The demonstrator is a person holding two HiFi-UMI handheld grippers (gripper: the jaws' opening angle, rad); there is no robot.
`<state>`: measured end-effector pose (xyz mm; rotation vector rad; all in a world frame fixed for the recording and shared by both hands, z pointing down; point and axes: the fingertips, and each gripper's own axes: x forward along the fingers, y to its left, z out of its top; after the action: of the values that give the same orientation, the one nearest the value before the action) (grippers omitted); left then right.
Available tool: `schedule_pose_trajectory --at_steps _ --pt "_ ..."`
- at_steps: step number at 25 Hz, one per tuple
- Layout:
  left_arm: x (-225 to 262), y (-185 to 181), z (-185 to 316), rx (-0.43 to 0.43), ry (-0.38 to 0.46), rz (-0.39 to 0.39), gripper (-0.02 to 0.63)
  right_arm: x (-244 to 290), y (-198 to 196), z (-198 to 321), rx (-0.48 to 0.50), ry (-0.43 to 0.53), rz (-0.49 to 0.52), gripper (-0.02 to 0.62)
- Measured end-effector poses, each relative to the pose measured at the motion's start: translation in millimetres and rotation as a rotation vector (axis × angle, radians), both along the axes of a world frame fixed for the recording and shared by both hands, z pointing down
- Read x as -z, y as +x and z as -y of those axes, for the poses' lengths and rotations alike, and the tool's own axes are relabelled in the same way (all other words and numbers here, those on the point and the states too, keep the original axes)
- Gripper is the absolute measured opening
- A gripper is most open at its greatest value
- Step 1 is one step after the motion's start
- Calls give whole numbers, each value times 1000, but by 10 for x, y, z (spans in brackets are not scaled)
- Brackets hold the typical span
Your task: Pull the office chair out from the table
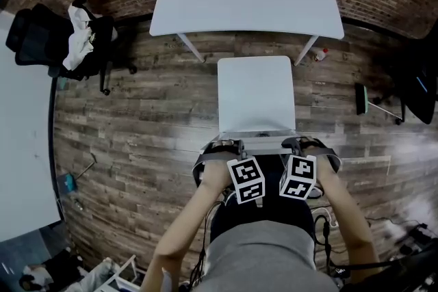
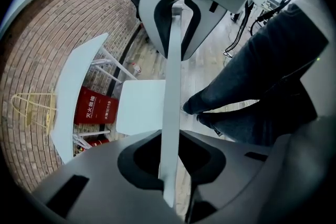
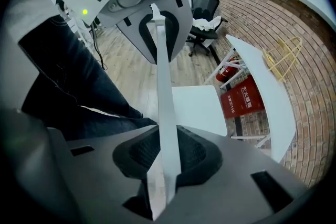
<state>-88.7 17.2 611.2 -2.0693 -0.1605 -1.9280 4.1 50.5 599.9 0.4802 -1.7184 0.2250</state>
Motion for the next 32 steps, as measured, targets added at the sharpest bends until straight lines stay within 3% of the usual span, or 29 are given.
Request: schedule_pose_trajectory --at_steps 8,16,21,27,32 --pt "-9 -211 -341 -34 -15 -11 83 -27 -192 -353 -18 5 -16 91" --pt "2 -210 -376 -69 41 -101 94 -50 -205 -393 -4 42 -23 95" --pt "29 -184 -360 3 31 -159 101 -28 -210 -377 -5 61 -8 100" --pt "77 -169 -328 64 75 -224 120 119 -341 -301 -33 107 107 114" --pt "211 -198 -340 192 122 -340 144 561 -563 -218 -149 180 319 127"
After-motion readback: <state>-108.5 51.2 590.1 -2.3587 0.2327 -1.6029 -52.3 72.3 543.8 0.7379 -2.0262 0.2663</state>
